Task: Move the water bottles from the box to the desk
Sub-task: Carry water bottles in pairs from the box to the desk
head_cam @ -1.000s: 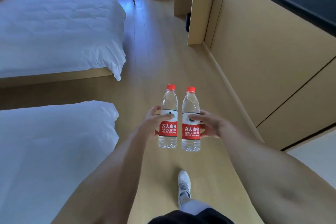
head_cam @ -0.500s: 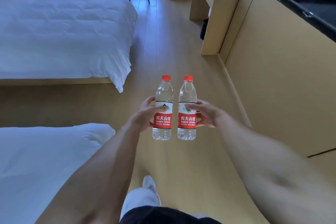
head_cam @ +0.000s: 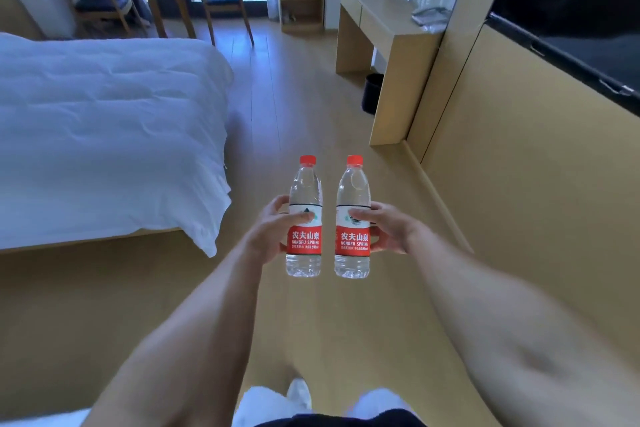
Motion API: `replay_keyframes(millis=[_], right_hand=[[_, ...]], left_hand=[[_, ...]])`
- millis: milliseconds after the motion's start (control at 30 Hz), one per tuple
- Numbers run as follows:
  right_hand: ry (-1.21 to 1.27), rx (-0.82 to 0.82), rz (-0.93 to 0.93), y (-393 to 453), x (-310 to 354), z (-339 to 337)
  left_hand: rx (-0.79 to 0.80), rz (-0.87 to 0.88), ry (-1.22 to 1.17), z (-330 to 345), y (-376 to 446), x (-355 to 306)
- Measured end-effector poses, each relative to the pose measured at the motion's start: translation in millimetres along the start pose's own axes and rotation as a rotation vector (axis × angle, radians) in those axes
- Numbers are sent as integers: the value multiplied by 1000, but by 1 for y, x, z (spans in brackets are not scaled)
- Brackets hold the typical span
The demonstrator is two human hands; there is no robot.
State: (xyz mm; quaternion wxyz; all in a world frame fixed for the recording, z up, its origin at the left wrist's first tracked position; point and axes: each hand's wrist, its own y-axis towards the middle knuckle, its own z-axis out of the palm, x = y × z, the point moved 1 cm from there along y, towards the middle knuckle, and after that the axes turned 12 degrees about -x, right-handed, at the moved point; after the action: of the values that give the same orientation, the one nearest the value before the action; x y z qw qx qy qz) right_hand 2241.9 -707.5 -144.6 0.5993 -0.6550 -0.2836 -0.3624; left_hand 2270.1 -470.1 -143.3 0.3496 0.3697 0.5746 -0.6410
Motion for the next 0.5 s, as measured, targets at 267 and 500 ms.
replay_keyframes(millis=[267,500], right_hand=[[9,6,23,102,70,10],[21,23,37,220,129,-3]], left_hand=[[16,-28,33,5,117,-58],[-9,-24,57,22,238,-109]])
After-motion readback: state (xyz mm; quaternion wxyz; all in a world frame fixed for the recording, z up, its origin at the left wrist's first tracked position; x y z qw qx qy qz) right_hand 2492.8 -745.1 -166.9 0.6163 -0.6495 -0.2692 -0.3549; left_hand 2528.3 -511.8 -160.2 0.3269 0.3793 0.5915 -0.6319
